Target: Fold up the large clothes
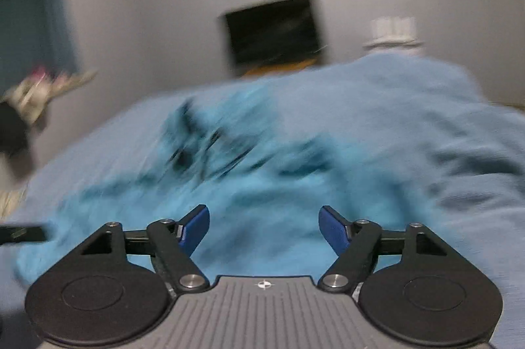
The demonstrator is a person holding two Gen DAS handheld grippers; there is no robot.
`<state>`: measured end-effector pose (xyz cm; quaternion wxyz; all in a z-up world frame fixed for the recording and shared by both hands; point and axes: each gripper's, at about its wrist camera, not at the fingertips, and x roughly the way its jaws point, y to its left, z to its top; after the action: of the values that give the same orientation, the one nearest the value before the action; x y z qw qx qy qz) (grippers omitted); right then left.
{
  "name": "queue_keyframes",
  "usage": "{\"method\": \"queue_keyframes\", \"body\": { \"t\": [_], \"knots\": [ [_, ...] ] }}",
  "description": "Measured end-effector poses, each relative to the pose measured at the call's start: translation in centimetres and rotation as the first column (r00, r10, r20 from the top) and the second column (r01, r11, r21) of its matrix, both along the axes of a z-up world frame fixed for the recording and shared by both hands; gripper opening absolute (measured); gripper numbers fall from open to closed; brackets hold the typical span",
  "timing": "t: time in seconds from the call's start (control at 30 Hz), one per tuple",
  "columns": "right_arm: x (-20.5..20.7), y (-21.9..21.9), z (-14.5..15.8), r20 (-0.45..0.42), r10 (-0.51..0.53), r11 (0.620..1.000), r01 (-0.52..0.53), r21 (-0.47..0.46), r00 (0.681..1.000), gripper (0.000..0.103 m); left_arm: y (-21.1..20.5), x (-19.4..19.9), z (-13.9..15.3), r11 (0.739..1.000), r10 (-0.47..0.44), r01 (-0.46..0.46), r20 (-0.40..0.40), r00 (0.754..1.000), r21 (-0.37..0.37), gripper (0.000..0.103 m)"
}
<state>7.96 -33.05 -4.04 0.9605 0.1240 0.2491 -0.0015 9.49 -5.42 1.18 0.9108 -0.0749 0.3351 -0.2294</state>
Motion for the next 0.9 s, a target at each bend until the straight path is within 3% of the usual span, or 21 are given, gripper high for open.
{"method": "queue_keyframes", "body": {
  "t": [0.1,0.17,0.27,0.33,0.43,0.57,0.67,0.77,0.9],
  "knots": [
    [2.3,2.6,-2.8,-0.096,0.085,0.994,-0.091,-0.058,0.992,0.068,-3.3,1.0,-2.9,0.992,-0.074,0.074,-0.006,0.997,0.098,0.05],
    [3.0,3.5,-5.0,-0.157,0.085,0.99,-0.102,-0.101,0.984,0.068,-4.5,1.1,-5.3,0.977,-0.105,0.109,-0.032,0.994,0.181,0.054],
    [3.9,4.0,-7.4,-0.219,0.1,0.98,-0.135,-0.149,0.971,0.068,-4.3,2.1,-8.4,0.973,-0.084,0.107,-0.116,0.99,0.203,0.059],
    [4.2,4.8,-8.1,-0.22,0.111,0.972,-0.152,-0.179,0.969,0.07,-3.6,2.5,-9.2,0.98,-0.072,0.097,-0.143,0.987,0.175,0.059],
    [3.6,4.3,-7.4,-0.199,0.119,0.977,-0.15,-0.15,0.973,0.069,-2.5,2.9,-7.7,0.988,-0.033,0.054,-0.148,0.988,0.144,0.059],
    [2.7,1.2,-3.9,-0.065,0.078,0.997,-0.079,-0.009,0.995,0.069,0.9,4.5,-2.5,0.997,0.04,-0.039,-0.002,0.999,0.059,0.06],
    [3.9,0.0,-2.0,0.003,0.043,0.999,-0.043,0.008,0.999,0.073,2.6,6.9,0.1,0.995,0.09,-0.093,0.056,0.994,0.042,0.06],
    [6.4,-0.6,-0.6,0.007,0.009,1.0,-0.009,0.015,1.0,0.073,3.1,9.4,0.8,0.994,0.107,-0.109,0.066,0.992,0.017,0.061],
    [10.3,-0.8,1.3,0.015,0.03,0.998,-0.031,0.062,0.999,0.073,2.0,11.8,-0.4,0.995,0.095,-0.095,0.034,0.995,0.014,0.061]
  ]
}}
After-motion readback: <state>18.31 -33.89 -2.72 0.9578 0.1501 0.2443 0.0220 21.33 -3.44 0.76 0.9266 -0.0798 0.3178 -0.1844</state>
